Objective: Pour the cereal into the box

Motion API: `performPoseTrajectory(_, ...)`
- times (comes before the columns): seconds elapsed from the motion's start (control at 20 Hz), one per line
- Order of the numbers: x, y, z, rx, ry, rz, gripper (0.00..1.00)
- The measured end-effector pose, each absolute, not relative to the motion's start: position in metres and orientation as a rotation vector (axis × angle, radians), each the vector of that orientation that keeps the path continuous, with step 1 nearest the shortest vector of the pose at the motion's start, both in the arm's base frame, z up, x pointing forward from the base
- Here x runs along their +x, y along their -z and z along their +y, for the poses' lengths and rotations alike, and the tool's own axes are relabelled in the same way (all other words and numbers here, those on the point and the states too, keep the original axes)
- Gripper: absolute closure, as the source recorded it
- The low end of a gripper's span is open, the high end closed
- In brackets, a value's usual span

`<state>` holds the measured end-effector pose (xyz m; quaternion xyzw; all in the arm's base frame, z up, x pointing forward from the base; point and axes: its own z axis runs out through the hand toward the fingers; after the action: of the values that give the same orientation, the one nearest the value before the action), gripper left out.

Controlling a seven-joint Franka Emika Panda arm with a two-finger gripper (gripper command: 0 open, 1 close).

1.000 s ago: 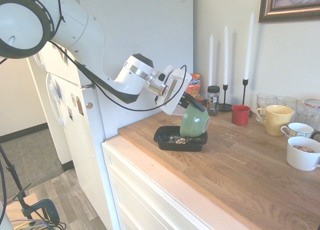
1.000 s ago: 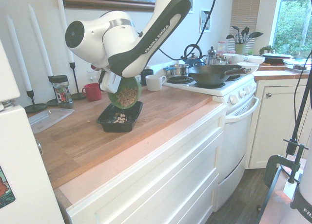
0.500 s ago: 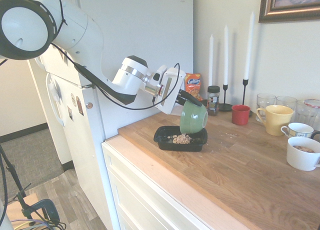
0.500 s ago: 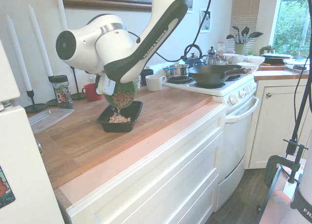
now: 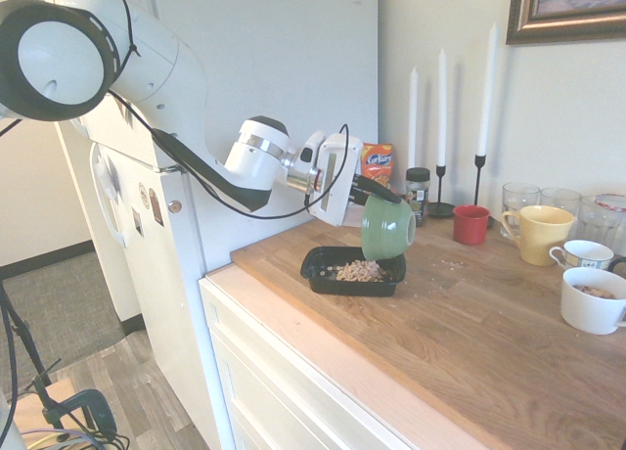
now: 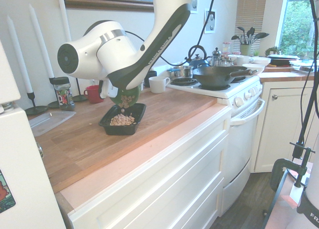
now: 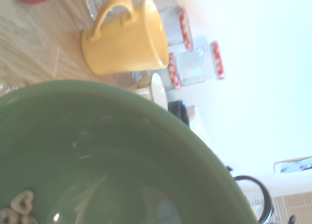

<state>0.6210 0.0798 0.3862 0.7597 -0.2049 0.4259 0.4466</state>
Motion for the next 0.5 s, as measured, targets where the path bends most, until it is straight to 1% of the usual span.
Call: performPoseTrajectory(0.5, 0.6202, -0.3874, 0.0855, 1.807, -1.132, -0.395, 1.00)
